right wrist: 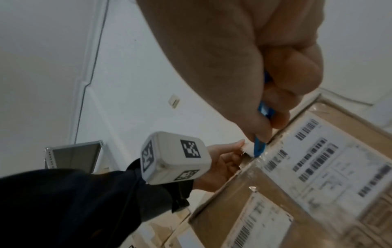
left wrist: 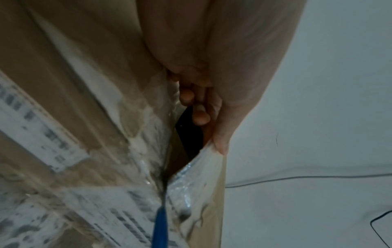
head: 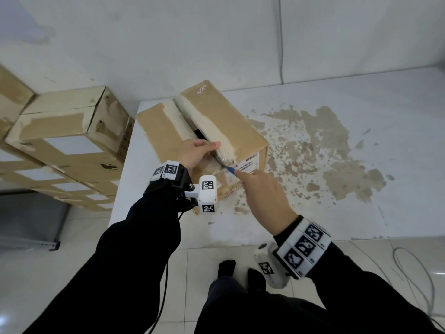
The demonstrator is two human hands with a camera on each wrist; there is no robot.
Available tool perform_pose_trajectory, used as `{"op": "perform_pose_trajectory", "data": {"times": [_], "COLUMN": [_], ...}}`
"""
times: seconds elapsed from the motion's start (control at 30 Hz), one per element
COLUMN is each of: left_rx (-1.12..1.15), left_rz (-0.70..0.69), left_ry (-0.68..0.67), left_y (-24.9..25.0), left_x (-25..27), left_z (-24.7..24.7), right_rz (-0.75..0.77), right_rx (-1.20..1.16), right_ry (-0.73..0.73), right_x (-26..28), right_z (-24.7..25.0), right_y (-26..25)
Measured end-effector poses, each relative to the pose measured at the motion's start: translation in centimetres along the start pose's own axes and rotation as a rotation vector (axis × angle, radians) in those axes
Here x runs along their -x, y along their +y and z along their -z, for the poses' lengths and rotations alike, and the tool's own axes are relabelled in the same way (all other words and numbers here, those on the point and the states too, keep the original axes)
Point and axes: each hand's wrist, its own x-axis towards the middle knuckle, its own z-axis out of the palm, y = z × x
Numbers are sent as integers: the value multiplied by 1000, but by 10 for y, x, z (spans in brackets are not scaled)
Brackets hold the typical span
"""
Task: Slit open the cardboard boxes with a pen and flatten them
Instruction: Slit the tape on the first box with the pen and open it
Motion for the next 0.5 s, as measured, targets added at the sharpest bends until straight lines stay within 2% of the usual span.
{"op": "perform_pose_trajectory", "data": {"times": [0.13,0.5], "left_rx": [14,5], "left_rz": [-11,-25], "left_ry": [2,38], "left_y": [1,2], "left_x": [2,5], "left_z": [-2,-2], "right_rz": [-43,-30], "right_rx": [12,54], "right_ry": [21,72], "right_x": [6,-1], "right_z": [-4,-10], "right_y": [2,4]}}
